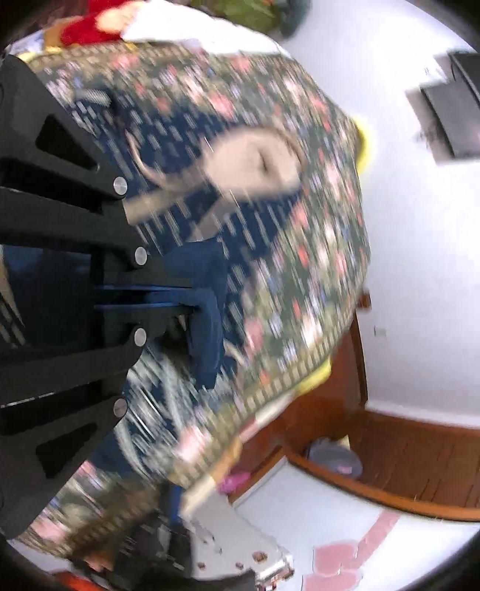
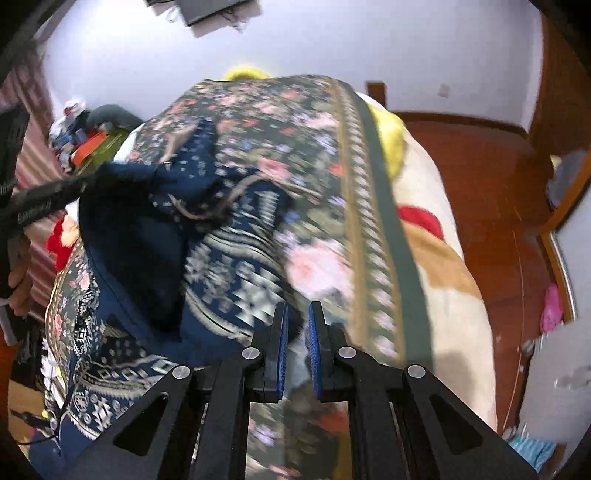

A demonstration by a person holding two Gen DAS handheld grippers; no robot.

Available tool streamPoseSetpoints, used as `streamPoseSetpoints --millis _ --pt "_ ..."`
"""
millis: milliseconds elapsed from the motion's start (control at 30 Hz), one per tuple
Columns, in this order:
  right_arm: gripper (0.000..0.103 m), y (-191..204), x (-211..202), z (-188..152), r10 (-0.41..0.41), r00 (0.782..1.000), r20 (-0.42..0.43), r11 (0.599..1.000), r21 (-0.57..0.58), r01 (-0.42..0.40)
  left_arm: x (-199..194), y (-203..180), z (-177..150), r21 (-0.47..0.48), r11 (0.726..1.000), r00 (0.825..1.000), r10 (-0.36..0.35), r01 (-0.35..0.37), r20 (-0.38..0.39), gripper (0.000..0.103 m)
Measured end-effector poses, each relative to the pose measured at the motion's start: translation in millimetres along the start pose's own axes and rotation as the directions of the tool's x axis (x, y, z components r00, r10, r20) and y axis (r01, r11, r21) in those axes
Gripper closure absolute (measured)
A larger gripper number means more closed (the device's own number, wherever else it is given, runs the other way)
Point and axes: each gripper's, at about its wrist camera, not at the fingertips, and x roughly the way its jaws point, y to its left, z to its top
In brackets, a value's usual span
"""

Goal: Fold large clothes

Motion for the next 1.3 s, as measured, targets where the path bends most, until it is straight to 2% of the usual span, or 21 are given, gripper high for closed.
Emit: streamPoseSetpoints --millis 33,167,300,367,400,433,500,633,733,800,900,967,1000,1033,1067,1100,1200,1300 --pt "0.096 9 2 3 0.001 1.000 0.002 1.000 -0.017 -0.001 -6 17 -15 -0.016 1.000 1.000 0.024 -0.024 -0.006 0.098" --pt "0.096 40 23 11 -0.010 1.000 -0.025 0.998 -0.066 0.009 -10 71 -81 -0.086 0.995 0.997 0.036 -0.042 -0.073 0.098" --pt "0.096 61 50 4 -0.045 0.995 -0.090 0.996 -0.084 0.037 3 100 -145 -0.168 0.986 0.986 -0.008 -0.021 -0.165 0.096" --pt "0.096 68 55 -1 -0.065 0.993 -0.094 0.994 -0.098 0.056 16 108 -177 -0.224 0.974 0.969 -0.058 0.004 -0.238 0.089" --pt "0.096 71 56 -4 -0.087 0.993 -0.085 0.990 -0.116 0.077 20 112 -193 -0.248 0.969 0.961 -0.078 0.010 -0.267 0.079" --pt "0.096 75 56 -7 -0.109 0.992 -0.071 0.985 -0.139 0.098 21 114 -202 -0.259 0.966 0.957 -0.085 0.012 -0.276 0.064" --pt "0.096 82 55 -11 -0.143 0.988 -0.059 0.975 -0.179 0.130 17 116 -208 -0.261 0.965 0.959 -0.052 -0.023 -0.277 0.046" --pt "0.096 85 46 -14 -0.167 0.985 -0.050 0.965 -0.213 0.152 -3 118 -193 -0.257 0.966 0.972 -0.050 -0.011 -0.231 0.042" --pt "0.096 78 33 -15 -0.120 0.992 -0.038 0.976 -0.190 0.110 -6 113 -175 -0.244 0.970 0.983 -0.032 -0.014 -0.180 0.033" --pt "0.096 72 28 -18 -0.120 0.992 -0.034 0.976 -0.188 0.112 5 107 -166 -0.227 0.974 0.983 -0.028 -0.013 -0.179 0.033" --pt "0.096 65 32 -23 -0.134 0.989 -0.055 0.977 -0.176 0.123 38 98 -156 -0.168 0.983 0.975 0.038 -0.076 -0.218 0.036" --pt "0.096 64 36 -21 -0.121 0.991 -0.062 0.981 -0.157 0.110 52 91 -154 -0.166 0.982 0.973 0.045 -0.085 -0.227 0.048" --pt "0.096 64 37 -18 -0.114 0.992 -0.057 0.983 -0.149 0.105 52 91 -153 -0.171 0.982 0.975 0.041 -0.079 -0.217 0.060" --pt "0.096 65 37 -17 -0.107 0.993 -0.051 0.985 -0.145 0.098 50 89 -150 -0.174 0.981 0.979 0.047 -0.083 -0.200 0.080" --pt "0.096 67 35 -13 -0.093 0.995 -0.040 0.986 -0.142 0.086 47 89 -146 -0.165 0.979 0.977 0.088 -0.121 -0.193 0.089" --pt "0.096 70 33 -8 -0.080 0.996 -0.024 0.987 -0.145 0.076 46 88 -140 -0.159 0.976 0.975 0.116 -0.147 -0.188 0.092" --pt "0.096 79 35 4 -0.075 0.997 0.002 0.986 -0.151 0.075 22 100 -126 -0.176 0.973 0.986 0.135 -0.152 -0.102 0.093" --pt "0.096 86 54 13 -0.117 0.993 -0.020 0.980 -0.166 0.112 -5 117 -111 -0.204 0.963 0.984 0.174 -0.175 -0.026 0.093"
